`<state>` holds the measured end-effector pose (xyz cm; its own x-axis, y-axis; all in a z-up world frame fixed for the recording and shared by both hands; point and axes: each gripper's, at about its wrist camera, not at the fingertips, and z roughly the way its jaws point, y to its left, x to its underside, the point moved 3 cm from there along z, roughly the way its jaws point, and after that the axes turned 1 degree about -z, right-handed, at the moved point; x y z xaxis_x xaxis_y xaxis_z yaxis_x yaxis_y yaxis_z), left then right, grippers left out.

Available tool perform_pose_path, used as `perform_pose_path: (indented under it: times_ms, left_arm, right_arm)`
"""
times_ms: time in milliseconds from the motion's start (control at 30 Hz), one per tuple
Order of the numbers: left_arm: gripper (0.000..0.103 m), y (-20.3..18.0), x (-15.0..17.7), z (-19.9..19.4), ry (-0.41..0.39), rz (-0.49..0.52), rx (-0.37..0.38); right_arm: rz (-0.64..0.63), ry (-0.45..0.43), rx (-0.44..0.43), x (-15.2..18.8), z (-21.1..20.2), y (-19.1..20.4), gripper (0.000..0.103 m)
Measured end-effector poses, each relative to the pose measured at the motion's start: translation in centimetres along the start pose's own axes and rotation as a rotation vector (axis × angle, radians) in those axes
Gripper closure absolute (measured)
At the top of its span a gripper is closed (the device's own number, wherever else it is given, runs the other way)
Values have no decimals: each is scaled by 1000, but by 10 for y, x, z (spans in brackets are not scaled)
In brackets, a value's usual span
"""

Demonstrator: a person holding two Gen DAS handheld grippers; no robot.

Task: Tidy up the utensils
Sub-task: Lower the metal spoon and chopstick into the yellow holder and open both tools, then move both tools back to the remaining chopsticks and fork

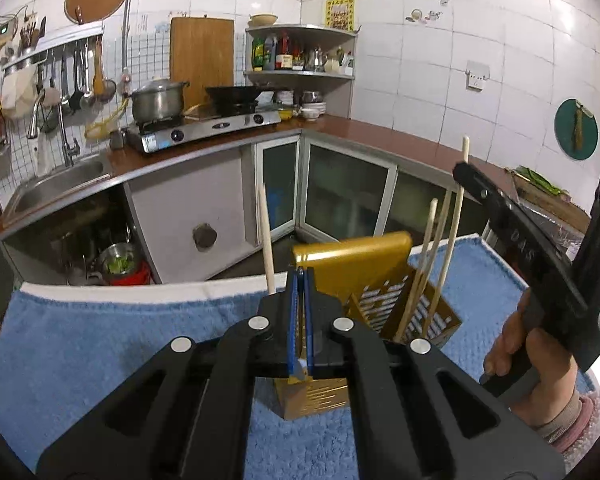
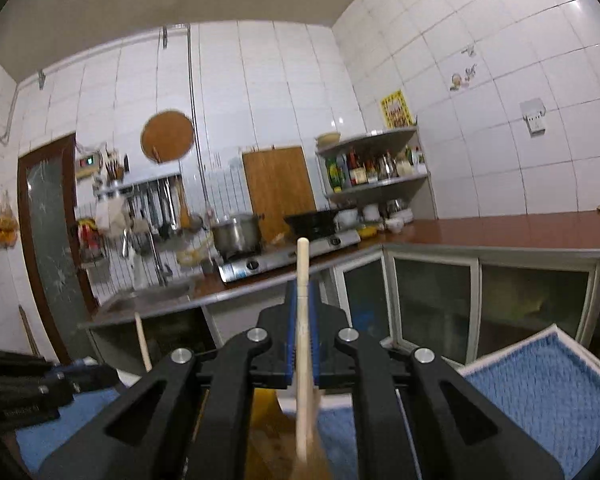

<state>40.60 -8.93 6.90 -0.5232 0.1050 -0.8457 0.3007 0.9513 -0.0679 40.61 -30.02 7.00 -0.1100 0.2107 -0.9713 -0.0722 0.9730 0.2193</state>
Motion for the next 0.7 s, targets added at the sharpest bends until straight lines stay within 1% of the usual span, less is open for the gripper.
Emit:
perform_pose_path:
  times_ms: [167,200,300,333,400,433,467,500,533,600,667,700]
  left_arm:
    - [101,4,20,15,32,-27,3]
    - [101,5,22,15,22,-30,2]
    - [101,6,22,11,23,-35,-13]
    - [100,6,20,8,24,-43,-8]
    - [89,8,16,-2,15,-54,-4]
    - [70,10,13,-10,3,-63,-7]
    - [50,13,11,-18,-11,-76,-14]
    - [44,14,10,-24,-22,-87,-18]
    - [39,17,8,-35,-37,-101,-17]
    - [37,18,6,-47,-38,-103,-20]
    - [24,22,7,-59,-27,-107,-37]
    - [22,24,9,-65,-23,-109,-42]
  right_arm:
    - [-51,68,9,28,1,3,97]
    - [-62,77,12,31,0,5,97]
    - [-71,106,14,33,-4,7,95]
    - [-64,127,4,31,-6,7,95]
    - [-69,155,2,27,-11,8,95]
    - [-77,162,6,24,-15,8,94]
    - [-81,174,10,21,-19,8,83]
    - [-78,185,14,18,-23,7,74]
    - [-72,189,18,16,-28,7,60]
    - [-77,190,30,11,-42,7,59]
    - [-89,208,50,7,-54,7,58]
    - [-90,218,55,6,-59,7,57]
